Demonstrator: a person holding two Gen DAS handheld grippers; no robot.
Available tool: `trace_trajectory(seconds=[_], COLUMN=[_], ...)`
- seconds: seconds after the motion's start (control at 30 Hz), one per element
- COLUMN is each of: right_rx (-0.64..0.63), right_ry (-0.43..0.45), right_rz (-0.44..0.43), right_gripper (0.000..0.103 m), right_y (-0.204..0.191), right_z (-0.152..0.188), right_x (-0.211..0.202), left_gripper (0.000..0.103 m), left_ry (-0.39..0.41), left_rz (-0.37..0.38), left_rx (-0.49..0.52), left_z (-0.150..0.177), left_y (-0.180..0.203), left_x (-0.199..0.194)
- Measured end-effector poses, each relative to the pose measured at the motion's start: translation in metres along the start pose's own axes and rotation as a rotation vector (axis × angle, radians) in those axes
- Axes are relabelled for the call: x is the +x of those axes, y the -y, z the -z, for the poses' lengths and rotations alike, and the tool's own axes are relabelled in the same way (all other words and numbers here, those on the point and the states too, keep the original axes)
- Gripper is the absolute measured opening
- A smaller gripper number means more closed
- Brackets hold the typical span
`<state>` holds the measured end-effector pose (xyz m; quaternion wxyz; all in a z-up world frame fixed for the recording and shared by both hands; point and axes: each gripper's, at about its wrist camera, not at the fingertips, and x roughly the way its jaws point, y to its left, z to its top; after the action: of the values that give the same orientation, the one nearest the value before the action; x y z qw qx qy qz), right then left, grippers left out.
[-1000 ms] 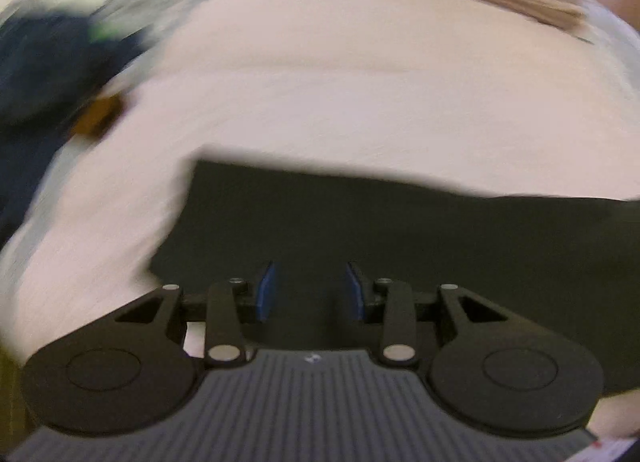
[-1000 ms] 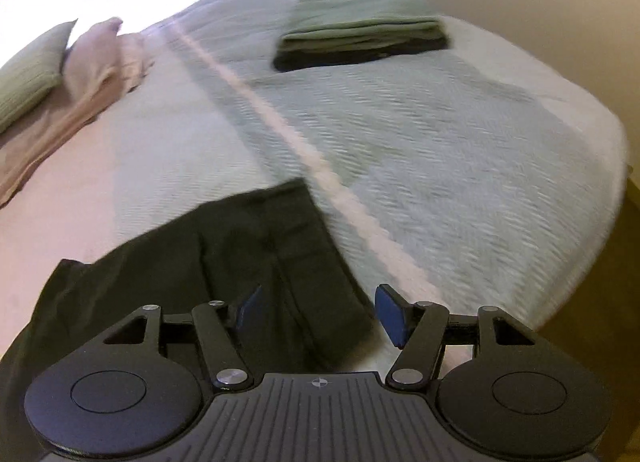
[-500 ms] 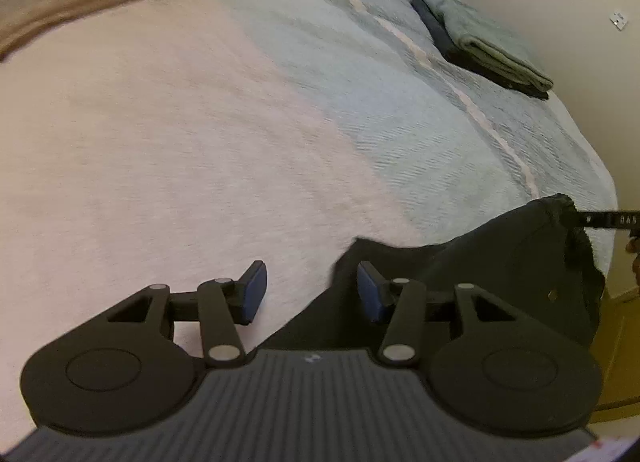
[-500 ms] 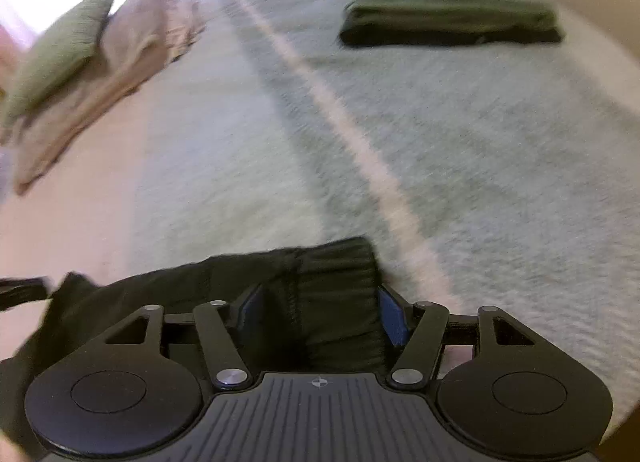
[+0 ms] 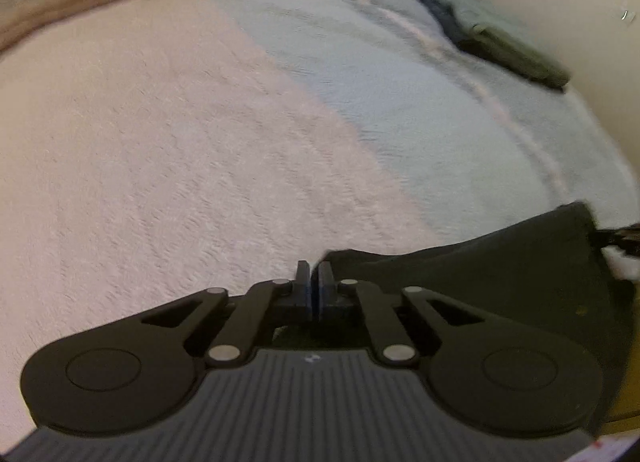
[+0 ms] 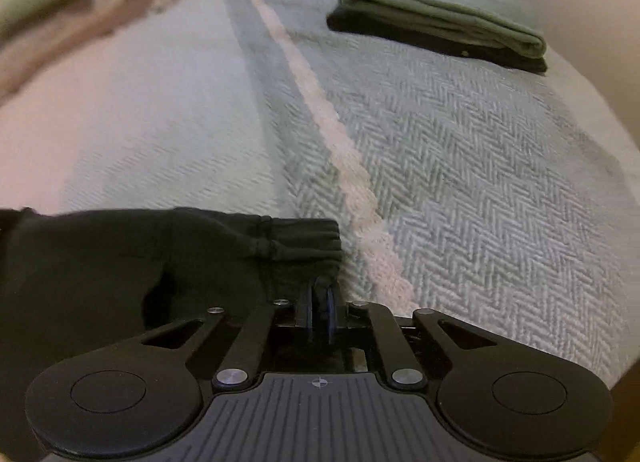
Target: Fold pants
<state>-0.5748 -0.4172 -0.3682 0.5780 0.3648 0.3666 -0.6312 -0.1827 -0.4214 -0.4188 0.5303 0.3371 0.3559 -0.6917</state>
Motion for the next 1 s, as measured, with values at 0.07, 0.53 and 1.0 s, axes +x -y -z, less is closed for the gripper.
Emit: trace_trajectory(seconds=[0.07, 0.53, 1.0], right_rx=[-0.039, -0.306, -0.234], right_ry=[-0.001, 0.072, 0.014], right_rz=[0.105, 0.055, 0.051], right_gripper=[0.015, 0.043, 0.055], right_y=[-0.012, -0.127, -0.113], right_z=[-0.003, 0.111, 0.106], right_x=[-0.003, -0.070, -0.069], left_gripper=[0.004, 0.013, 0.017], left_ry=[0.028, 0.060, -0.033], left_rz=[-0.167, -0.236, -0.729], left_rx=[0.094, -0.123, -0.513], left_z=[0.000, 0.165, 0.274], left_y=[0.008, -0.029, -0.230], left_x=[-0.004, -0.138, -0.236])
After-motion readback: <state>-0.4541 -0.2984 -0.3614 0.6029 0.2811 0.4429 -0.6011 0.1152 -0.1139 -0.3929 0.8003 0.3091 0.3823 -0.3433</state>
